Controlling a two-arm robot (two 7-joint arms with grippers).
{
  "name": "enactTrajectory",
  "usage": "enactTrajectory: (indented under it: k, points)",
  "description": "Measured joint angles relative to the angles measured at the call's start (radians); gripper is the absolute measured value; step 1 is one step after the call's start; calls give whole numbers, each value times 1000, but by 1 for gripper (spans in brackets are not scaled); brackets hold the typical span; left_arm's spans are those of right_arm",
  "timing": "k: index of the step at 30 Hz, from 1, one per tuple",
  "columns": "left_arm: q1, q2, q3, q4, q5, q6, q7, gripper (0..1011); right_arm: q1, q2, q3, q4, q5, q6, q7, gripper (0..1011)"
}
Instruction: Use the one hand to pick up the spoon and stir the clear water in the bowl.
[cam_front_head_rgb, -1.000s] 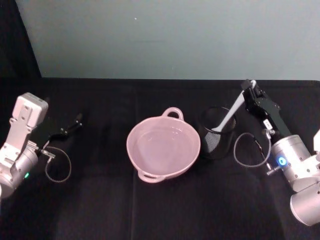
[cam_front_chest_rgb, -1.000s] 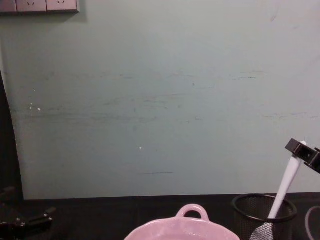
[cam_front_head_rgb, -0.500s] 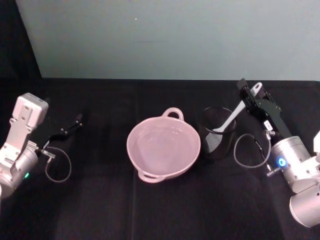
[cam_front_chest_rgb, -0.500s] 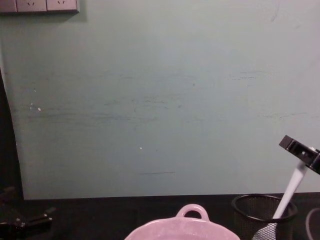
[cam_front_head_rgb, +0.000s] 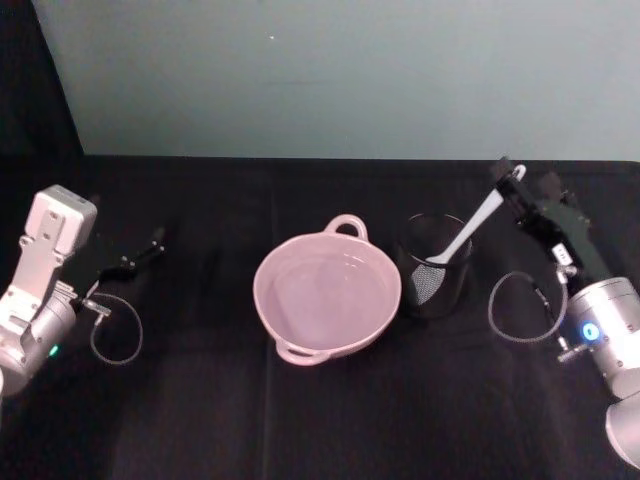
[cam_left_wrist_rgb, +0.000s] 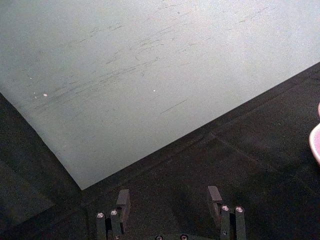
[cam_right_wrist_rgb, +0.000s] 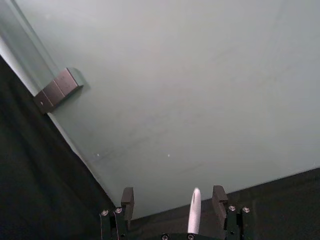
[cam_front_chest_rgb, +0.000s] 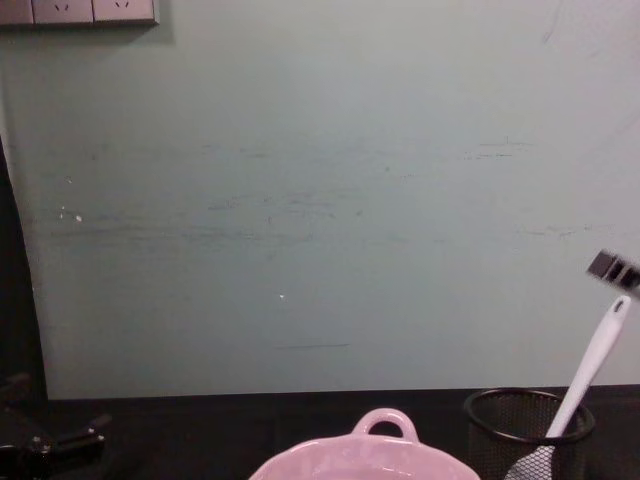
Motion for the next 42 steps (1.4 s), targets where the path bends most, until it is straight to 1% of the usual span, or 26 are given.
enactTrajectory:
  k: [2, 5, 6, 8, 9, 11, 12, 13, 14, 17, 18, 21, 22, 23, 24, 27, 29, 31, 32, 33, 34, 37, 38, 39, 40, 42]
  points:
    - [0, 0, 0, 0, 0, 0, 0, 1011, -25, 11, 11, -51, -6, 3, -14, 1002]
    - [0, 0, 0, 0, 0, 0, 0, 1011, -49, 27, 20, -103, -17, 10, -26, 1002]
    - [0, 0, 0, 0, 0, 0, 0, 1011, -64, 40, 27, -137, -29, 20, -37, 1002]
    - [0, 0, 0, 0, 0, 0, 0, 1011, -81, 58, 34, -170, -41, 38, -50, 1002]
    - [0, 0, 0, 0, 0, 0, 0, 1011, -100, 83, 42, -207, -60, 71, -68, 1002]
    - [0, 0, 0, 0, 0, 0, 0, 1011, -120, 113, 51, -242, -71, 114, -84, 1003]
    - [0, 0, 0, 0, 0, 0, 0, 1011, -136, 141, 63, -270, -72, 160, -94, 1002]
    - [0, 0, 0, 0, 0, 0, 0, 1011, -144, 156, 70, -282, -71, 188, -99, 1002]
    - [0, 0, 0, 0, 0, 0, 0, 1011, -159, 187, 85, -303, -64, 243, -106, 1003]
    - [0, 0, 0, 0, 0, 0, 0, 1011, -178, 232, 101, -325, -48, 324, -115, 1003]
    - [0, 0, 0, 0, 0, 0, 0, 1011, -188, 265, 107, -337, -43, 385, -129, 1003]
    - [0, 0, 0, 0, 0, 0, 0, 1011, -195, 305, 109, -345, -37, 465, -149, 1003]
    - [0, 0, 0, 0, 0, 0, 0, 1011, -195, 326, 104, -345, -36, 509, -162, 1003]
    - [0, 0, 0, 0, 0, 0, 0, 1011, -193, 332, 101, -343, -37, 523, -166, 1002]
    - [0, 0, 0, 0, 0, 0, 0, 1011, -184, 344, 89, -331, -39, 548, -175, 1002]
    - [0, 0, 0, 0, 0, 0, 0, 1011, -161, 349, 66, -299, -50, 565, -179, 1003]
    - [0, 0, 0, 0, 0, 0, 0, 1011, -130, 348, 40, -257, -61, 574, -179, 1002]
    - [0, 0, 0, 0, 0, 0, 0, 1011, -104, 341, 19, -218, -68, 574, -176, 1003]
    - [0, 0, 0, 0, 0, 0, 0, 1011, -80, 332, 2, -182, -78, 568, -171, 1002]
    - [0, 0, 0, 0, 0, 0, 0, 1011, -68, 328, -7, -164, -85, 563, -170, 1002]
    - [0, 0, 0, 0, 0, 0, 0, 1011, -43, 318, -25, -130, -99, 549, -164, 1002]
    - [0, 0, 0, 0, 0, 0, 0, 1011, 0, 301, -55, -64, -135, 515, -152, 1003]
    - [0, 0, 0, 0, 0, 0, 0, 1011, 25, 292, -72, -27, -159, 486, -143, 1002]
    - [0, 0, 0, 0, 0, 0, 0, 1011, 38, 288, -80, -8, -173, 465, -136, 1002]
    - [0, 0, 0, 0, 0, 0, 0, 1011, 65, 277, -97, 32, -201, 420, -123, 1003]
    - [0, 0, 0, 0, 0, 0, 0, 1011, 87, 267, -111, 70, -228, 371, -111, 1003]
